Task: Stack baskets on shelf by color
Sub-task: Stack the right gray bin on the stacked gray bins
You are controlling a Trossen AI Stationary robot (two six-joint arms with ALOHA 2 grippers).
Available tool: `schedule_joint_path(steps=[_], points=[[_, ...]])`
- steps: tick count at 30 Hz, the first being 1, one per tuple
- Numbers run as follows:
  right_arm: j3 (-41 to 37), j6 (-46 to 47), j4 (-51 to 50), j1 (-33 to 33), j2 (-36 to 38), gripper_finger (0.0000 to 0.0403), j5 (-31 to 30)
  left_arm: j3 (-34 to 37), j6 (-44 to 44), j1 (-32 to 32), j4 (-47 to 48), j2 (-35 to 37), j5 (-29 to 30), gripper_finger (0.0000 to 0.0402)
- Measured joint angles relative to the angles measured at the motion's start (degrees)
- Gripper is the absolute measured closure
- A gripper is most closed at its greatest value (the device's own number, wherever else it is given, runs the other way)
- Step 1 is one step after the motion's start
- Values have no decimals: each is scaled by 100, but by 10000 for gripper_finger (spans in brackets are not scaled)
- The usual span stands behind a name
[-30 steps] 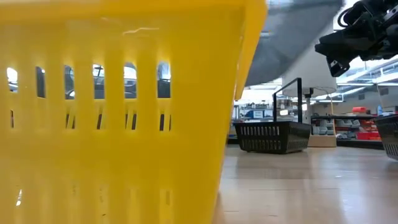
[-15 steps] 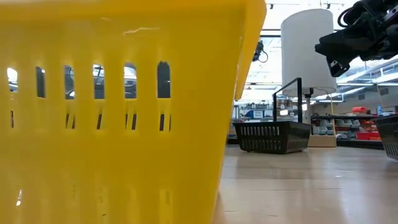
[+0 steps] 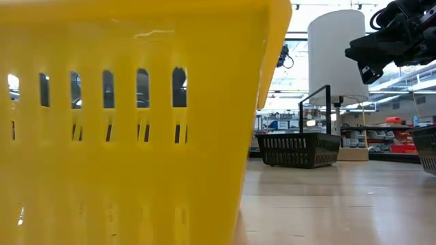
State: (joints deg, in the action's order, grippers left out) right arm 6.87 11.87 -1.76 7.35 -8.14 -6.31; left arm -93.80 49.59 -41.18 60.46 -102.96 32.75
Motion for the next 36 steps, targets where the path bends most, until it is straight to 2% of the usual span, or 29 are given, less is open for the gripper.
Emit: schedule_joint_path(steps=[12,22,29,32,36], points=[[0,1,-1,0,0,305,0,57,28,-250,476,-70,499,395],[0,1,43,0,0,305,0,59,-289,-289,420,-561,275,395],[0,1,75,1,1,305,0,59,-346,-287,273,-581,44,394],[0,0,81,1,0,305,0,59,-224,-287,279,-581,32,380],[0,0,81,-1,0,305,0,59,16,-203,290,-581,-259,336]])
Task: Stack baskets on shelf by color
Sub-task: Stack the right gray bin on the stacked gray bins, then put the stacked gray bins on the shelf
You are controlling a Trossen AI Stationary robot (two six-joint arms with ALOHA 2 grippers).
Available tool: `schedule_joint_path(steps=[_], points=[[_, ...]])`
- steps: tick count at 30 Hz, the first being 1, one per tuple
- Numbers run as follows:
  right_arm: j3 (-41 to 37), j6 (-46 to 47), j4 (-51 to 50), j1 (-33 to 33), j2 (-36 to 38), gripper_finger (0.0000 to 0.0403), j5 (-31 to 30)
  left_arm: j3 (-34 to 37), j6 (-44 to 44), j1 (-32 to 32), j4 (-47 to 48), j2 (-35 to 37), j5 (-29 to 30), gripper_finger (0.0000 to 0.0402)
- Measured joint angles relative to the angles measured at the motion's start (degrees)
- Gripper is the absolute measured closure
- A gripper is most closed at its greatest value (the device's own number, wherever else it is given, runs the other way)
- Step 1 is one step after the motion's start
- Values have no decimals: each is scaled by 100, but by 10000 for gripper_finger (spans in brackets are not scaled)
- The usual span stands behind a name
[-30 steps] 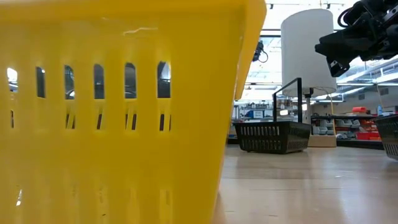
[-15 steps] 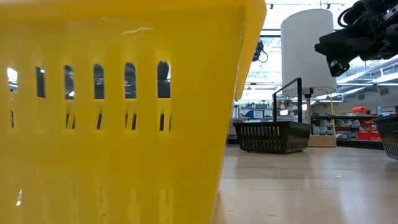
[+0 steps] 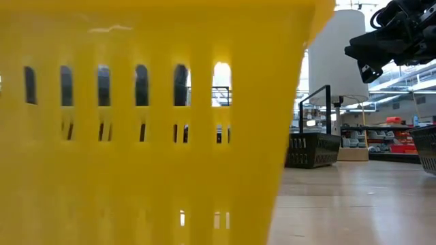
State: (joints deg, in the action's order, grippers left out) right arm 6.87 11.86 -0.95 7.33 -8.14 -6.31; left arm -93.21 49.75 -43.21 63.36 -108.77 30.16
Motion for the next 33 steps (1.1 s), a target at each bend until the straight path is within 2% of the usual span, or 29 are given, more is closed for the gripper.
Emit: schedule_joint_path(steps=[7,14,23,33], points=[[0,2,0,0,0,305,0,0,256,297,-14,0,-545,258],[0,2,1,2,0,305,0,-2,311,670,-317,-44,-1018,220],[0,0,4,2,2,305,0,-9,127,863,-424,-316,-1226,220],[0,2,22,0,0,305,-2,-4,73,820,-412,-823,-1326,243]])
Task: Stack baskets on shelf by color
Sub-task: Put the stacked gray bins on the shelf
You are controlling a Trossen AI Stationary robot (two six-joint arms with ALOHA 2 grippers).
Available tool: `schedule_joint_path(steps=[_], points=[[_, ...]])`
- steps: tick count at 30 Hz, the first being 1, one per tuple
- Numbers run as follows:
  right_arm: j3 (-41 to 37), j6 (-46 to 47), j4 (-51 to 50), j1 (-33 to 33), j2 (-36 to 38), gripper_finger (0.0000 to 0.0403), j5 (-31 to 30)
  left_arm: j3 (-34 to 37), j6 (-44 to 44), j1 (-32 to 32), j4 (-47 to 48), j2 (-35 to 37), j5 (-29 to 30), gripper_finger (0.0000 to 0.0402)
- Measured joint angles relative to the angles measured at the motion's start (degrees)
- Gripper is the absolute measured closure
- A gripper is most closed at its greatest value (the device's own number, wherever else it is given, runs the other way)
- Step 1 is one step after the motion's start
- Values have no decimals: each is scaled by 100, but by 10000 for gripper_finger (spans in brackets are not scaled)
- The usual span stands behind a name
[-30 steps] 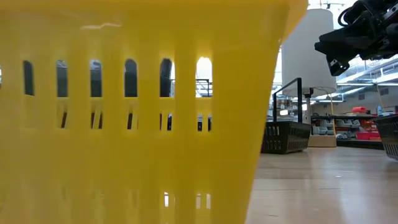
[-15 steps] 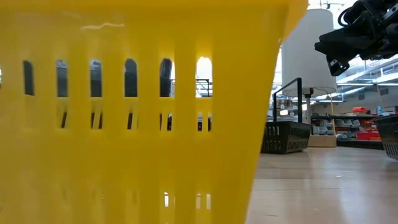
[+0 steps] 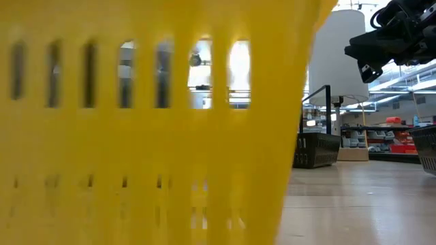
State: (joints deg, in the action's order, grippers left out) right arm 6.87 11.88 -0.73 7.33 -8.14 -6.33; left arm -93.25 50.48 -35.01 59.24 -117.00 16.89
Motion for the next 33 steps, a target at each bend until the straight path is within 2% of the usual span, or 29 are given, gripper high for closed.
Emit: schedule_joint_path(steps=[11,17,21,25,28,33], points=[[0,-2,0,2,0,305,2,0,-154,13,35,5,-143,310],[0,0,0,1,0,305,1,0,-327,14,29,46,-231,383],[0,-2,2,2,0,305,2,-137,-277,19,53,115,-271,379],[0,-1,2,1,0,305,1,-611,-419,-89,148,117,-283,382],[0,0,2,1,0,305,2,-1021,-514,-135,567,117,-266,382],[0,-1,2,1,1,305,2,-1637,-893,14,1111,126,128,379]])
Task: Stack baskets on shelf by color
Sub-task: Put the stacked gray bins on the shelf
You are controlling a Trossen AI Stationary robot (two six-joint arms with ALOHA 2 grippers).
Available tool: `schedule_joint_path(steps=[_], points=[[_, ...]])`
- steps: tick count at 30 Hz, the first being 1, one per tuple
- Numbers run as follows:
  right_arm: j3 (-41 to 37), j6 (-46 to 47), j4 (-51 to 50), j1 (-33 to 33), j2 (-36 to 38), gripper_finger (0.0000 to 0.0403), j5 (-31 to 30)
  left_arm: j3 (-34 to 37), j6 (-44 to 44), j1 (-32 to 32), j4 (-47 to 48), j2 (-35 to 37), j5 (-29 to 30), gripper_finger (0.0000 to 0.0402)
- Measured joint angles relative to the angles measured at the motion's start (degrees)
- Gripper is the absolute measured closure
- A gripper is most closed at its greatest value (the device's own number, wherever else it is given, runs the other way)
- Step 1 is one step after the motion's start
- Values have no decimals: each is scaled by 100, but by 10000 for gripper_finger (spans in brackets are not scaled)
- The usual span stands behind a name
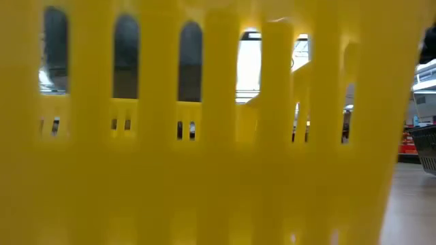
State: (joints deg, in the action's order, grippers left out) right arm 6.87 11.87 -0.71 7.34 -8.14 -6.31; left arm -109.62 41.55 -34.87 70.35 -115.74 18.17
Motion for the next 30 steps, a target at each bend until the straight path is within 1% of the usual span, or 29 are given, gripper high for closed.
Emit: schedule_joint_path(steps=[2,4,9,13,23,26,30], points=[[0,-1,0,1,-1,305,0,-149,-284,142,108,2,113,379],[0,0,0,0,-1,305,0,-223,-654,324,71,4,98,381],[0,1,2,1,-1,305,0,-182,-1665,917,346,4,44,379],[0,0,3,0,1,305,0,-82,-2404,1523,361,2,-42,380],[0,1,12,0,-1,305,-1,-68,-4070,3030,297,2,-8,379],[0,0,13,-1,-1,305,-2,-66,-4490,3500,259,2,18,378],[0,1,13,1,1,305,0,-66,-4900,4100,-24,2,-46,373]])
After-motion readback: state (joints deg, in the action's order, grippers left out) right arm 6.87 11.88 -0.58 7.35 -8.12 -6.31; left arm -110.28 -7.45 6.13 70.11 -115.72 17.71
